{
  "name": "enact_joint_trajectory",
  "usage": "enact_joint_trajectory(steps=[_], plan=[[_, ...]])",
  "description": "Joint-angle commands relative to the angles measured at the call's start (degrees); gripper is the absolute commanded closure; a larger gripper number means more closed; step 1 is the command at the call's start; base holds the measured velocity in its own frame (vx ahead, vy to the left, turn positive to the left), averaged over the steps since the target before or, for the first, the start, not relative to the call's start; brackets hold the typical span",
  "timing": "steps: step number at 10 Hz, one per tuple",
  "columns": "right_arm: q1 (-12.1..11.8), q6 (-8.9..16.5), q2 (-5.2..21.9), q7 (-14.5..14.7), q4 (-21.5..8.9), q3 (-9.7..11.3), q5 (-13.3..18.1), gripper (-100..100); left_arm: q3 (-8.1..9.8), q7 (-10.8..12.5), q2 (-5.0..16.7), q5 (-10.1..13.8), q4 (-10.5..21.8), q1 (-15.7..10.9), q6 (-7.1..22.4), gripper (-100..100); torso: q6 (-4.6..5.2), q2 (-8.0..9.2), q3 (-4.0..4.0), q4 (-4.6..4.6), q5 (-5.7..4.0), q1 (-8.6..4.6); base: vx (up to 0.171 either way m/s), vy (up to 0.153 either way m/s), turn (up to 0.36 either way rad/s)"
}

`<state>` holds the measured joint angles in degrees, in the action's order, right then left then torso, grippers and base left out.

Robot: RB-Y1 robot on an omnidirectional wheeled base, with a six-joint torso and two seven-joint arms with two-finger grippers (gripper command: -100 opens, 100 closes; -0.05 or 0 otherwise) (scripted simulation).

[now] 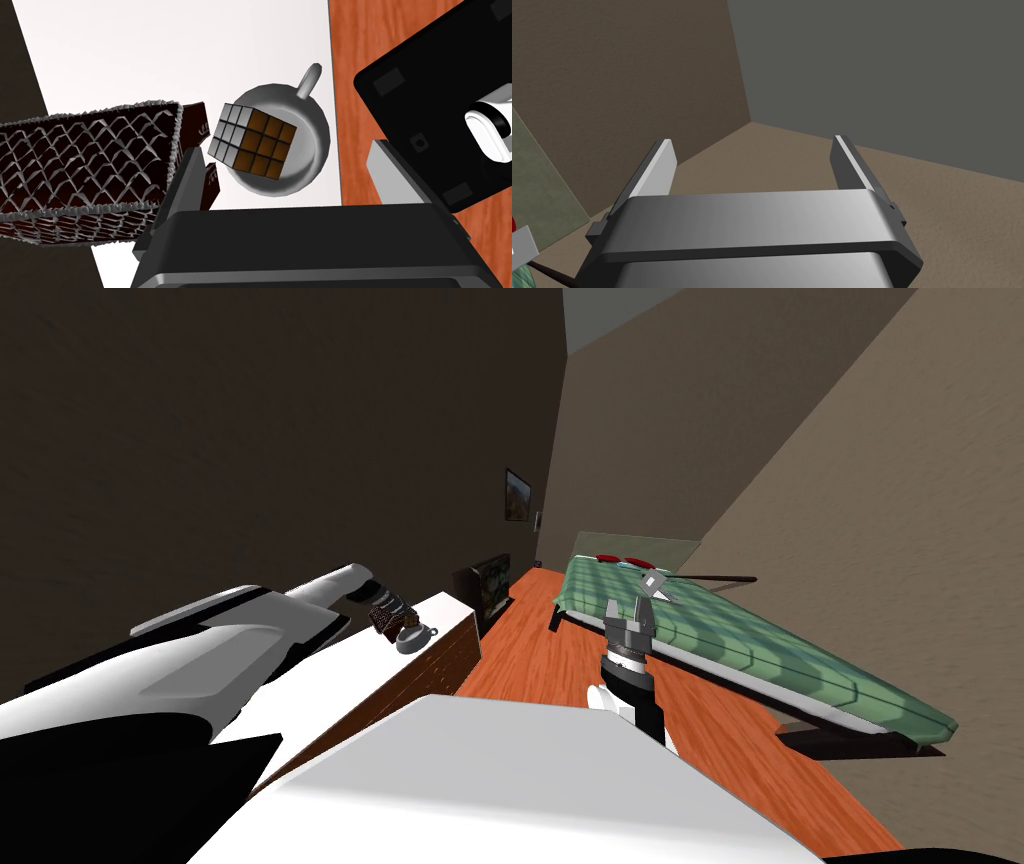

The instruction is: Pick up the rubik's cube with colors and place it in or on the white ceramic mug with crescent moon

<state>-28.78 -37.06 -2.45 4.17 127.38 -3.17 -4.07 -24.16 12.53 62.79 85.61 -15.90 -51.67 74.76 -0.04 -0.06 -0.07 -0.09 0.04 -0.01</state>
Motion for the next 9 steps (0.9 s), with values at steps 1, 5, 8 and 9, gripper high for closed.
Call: enact_joint_trajectory(steps=[1, 5, 8, 9], plan=[[0.0, 0.0, 0.0, 0.0, 0.0, 0.0, 0.0, 0, -2.86, -2.86, 1.5, 2.86, 2.86, -2.86, -0.58, -100, 0.0, 0.0, 0.0, 0.0, 0.0, 0.0, -0.046, -0.069, -0.085], [0.0, 0.0, 0.0, 0.0, 0.0, 0.0, 0.0, 0, -3.11, -5.94, 0.81, 2.2, 10.68, -5.85, -0.27, 0, 0.01, 0.05, 0.04, 0.02, -0.03, -0.08, -0.014, -0.031, -0.012], [0.0, 0.0, 0.0, 0.0, 0.0, 0.0, 0.0, 0, -3.11, -5.94, 0.81, 2.21, 10.69, -5.86, -0.27, 0, 0.01, 0.01, 0.01, 0.01, -0.01, -0.01, 0.0, 0.0, 0.0], [0.0, 0.0, 0.0, 0.0, 0.0, 0.0, 0.0, 0, -3.11, -5.94, 0.81, 2.21, 10.69, -5.86, -0.27, 0, 0.01, 0.01, 0.01, 0.01, 0.0, -0.01, 0.0, 0.0, 0.0]])
